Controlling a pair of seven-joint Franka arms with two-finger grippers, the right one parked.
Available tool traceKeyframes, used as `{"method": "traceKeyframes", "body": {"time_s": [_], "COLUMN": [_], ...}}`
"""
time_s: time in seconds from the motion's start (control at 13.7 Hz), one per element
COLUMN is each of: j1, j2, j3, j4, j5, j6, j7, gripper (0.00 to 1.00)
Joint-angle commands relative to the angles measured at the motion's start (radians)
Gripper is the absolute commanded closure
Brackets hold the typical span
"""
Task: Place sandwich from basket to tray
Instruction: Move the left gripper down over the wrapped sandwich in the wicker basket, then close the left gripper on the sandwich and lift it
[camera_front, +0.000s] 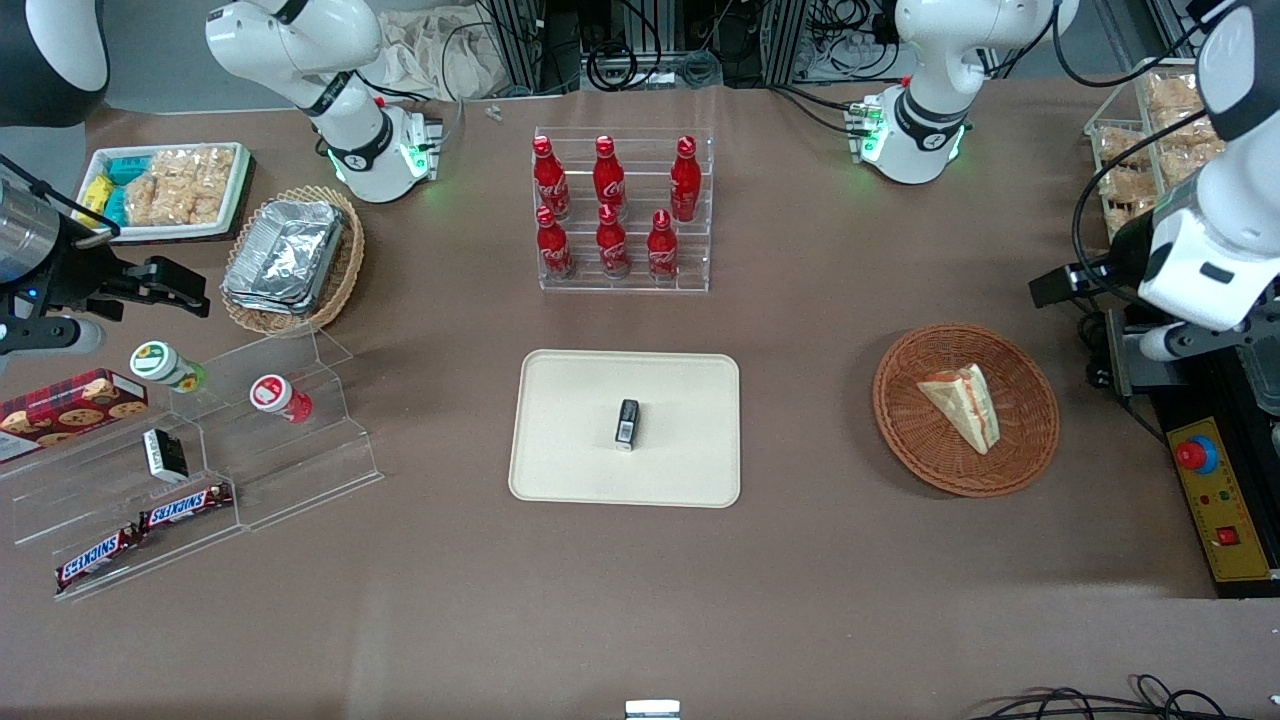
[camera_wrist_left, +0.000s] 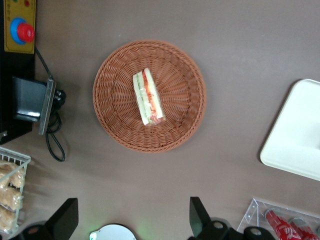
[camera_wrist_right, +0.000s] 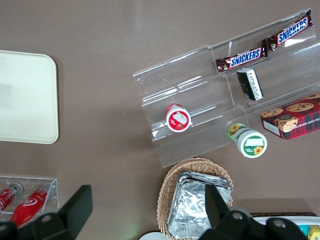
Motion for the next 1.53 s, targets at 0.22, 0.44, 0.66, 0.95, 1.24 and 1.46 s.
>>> {"method": "traceKeyframes", "body": {"time_s": [0.22,0.44,0.66,0.95,1.24,1.46], "j1": [0.004,0.004,0.004,0.002,-0.001,-0.001], "j2": [-0.019,-0.019,0.013,0.07,0.166,0.225], "j3": [0.04,0.055,0.055,0.055,0.055,0.055], "j4": [-0.237,-0.355,-0.44,-0.561,-0.603,-0.601], "j5": [0.011,0.011,-0.001,0.0,0.002,0.003], "j6": [0.207,0.345,0.489,0.693,0.853,0.905], "j7": [-0.099,-0.148,-0.229,-0.278,-0.321,-0.326], "gripper": [0.0,0.0,0.0,0.0,0.0,0.1]}}
